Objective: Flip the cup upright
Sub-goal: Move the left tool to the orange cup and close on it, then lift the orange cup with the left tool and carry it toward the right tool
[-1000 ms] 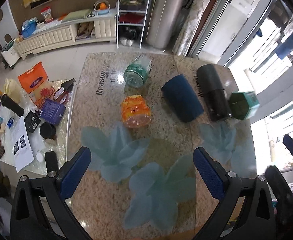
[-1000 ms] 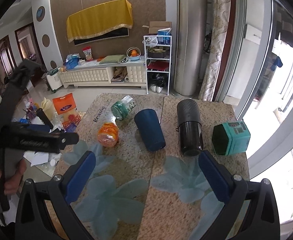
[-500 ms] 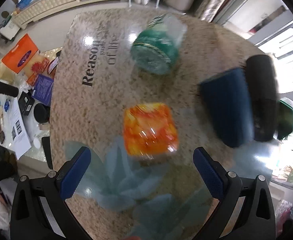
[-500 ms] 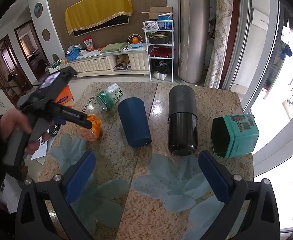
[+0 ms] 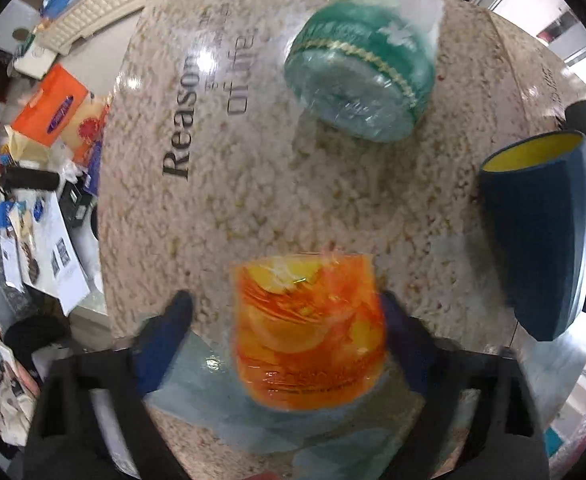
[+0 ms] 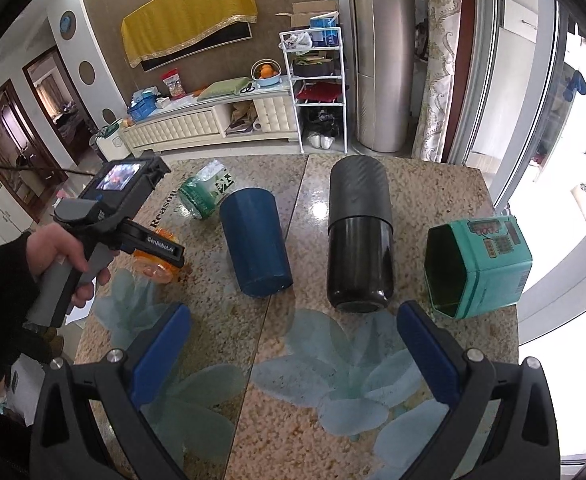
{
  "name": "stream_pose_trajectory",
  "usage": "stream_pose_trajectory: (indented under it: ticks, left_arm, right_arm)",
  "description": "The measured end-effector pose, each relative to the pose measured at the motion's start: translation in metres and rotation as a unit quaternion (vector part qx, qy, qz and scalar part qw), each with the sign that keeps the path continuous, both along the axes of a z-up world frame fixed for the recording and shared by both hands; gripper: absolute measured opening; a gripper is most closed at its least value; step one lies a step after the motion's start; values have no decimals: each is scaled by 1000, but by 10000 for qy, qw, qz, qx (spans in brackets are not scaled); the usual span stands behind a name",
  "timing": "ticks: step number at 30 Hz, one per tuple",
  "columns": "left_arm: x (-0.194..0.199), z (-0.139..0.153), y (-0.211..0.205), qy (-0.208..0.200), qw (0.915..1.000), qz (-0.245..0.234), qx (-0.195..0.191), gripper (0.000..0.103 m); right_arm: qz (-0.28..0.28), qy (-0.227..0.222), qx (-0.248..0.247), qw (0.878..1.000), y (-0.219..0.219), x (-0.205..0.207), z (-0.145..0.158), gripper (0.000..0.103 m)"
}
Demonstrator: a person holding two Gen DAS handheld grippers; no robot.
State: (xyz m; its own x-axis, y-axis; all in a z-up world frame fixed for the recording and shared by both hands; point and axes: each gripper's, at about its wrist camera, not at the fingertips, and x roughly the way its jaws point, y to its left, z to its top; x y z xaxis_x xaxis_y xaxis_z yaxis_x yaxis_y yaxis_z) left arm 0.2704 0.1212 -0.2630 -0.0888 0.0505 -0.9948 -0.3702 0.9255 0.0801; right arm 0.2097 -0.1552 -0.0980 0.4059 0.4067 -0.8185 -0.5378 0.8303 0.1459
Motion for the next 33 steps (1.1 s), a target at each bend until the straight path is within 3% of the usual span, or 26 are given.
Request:
stream_pose_trajectory:
  ticks: [2,14,23,33]
  left_arm:
    - [-3,-5,3,59,9999,83,-88,71]
    - [-27,5,12,-223,9981,120,-554,70]
    - [-69,30,-24,-437,9954,-113,-843,70]
    - [-143,33,-107,-583,9919,-689,-891,70]
  right_arm:
    - [-35,-18,-10,10000,-1,2,0,103]
    - [-105,-84,-38,9999,2,-6,2,103]
    - [-326,-265,4,9991,0,-32,15,103]
    - [-971,-310,-211,9946,-37,-115,24,103]
